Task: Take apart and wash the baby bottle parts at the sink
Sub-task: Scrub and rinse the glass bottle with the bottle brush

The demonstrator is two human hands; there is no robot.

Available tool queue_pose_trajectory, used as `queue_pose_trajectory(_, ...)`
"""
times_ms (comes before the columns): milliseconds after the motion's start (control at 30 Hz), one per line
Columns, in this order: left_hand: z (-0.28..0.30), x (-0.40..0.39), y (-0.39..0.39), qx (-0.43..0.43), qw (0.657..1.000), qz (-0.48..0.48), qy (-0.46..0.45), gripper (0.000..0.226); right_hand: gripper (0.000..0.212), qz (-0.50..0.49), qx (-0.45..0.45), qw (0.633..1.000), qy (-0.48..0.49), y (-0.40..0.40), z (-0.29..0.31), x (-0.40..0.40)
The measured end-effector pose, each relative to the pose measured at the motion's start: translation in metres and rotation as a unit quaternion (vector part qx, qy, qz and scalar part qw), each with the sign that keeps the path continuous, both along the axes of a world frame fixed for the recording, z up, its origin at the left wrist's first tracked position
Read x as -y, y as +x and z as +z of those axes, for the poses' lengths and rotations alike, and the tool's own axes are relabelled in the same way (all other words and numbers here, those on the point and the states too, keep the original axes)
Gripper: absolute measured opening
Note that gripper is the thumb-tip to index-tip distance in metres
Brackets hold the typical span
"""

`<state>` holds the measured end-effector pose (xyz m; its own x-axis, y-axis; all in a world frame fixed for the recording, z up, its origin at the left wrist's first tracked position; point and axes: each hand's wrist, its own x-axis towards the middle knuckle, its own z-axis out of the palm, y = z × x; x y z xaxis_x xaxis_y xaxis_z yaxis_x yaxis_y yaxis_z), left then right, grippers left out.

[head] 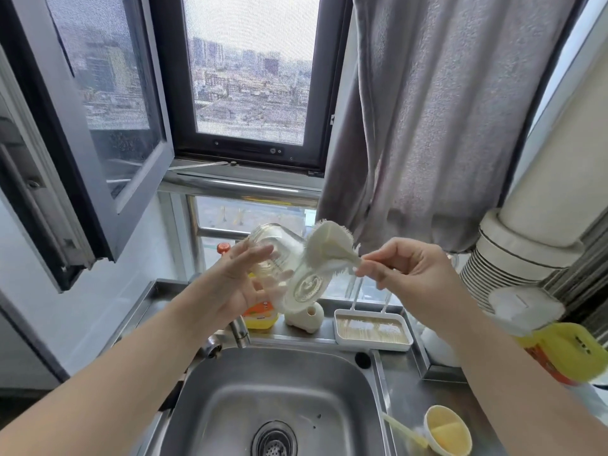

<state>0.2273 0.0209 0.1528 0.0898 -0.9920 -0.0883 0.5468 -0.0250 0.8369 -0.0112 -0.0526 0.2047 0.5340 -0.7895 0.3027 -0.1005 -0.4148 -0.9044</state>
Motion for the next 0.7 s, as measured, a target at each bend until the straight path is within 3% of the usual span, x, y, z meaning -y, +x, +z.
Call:
queue_pose_trajectory(67, 0.000, 0.002, -0.002, 0.013, 1.000, -0.012, -0.007, 0.079, 0.011, 0.036, 0.005, 0.999, 0.004, 0.008, -0.003, -0.006)
queue_pose_trajectory(233, 0.001, 0.001, 0.006, 0.012, 1.000, -0.020, 0.002, 0.098, 0.013, 0.057, -0.118, 0.990, -0.055, 0.000, -0.020, -0.013)
queue_pose_trajectory(400, 0.001, 0.001, 0.006, -0.003, 0.999, -0.039, -0.005, 0.098, 0.008, -0.009, 0.001, 0.999, -0.044, 0.001, -0.005, 0.001)
queue_pose_trajectory(567, 0.004, 0.000, 0.002, 0.007, 0.999, -0.042, 0.007, 0.066, 0.010, 0.047, -0.078, 0.995, -0.048, 0.006, -0.018, -0.009)
queue_pose_trajectory(700, 0.003, -0.003, 0.001, 0.002, 0.998, -0.047, 0.030, 0.093, 0.008, 0.015, -0.051, 0.997, -0.048, -0.004, -0.004, 0.004)
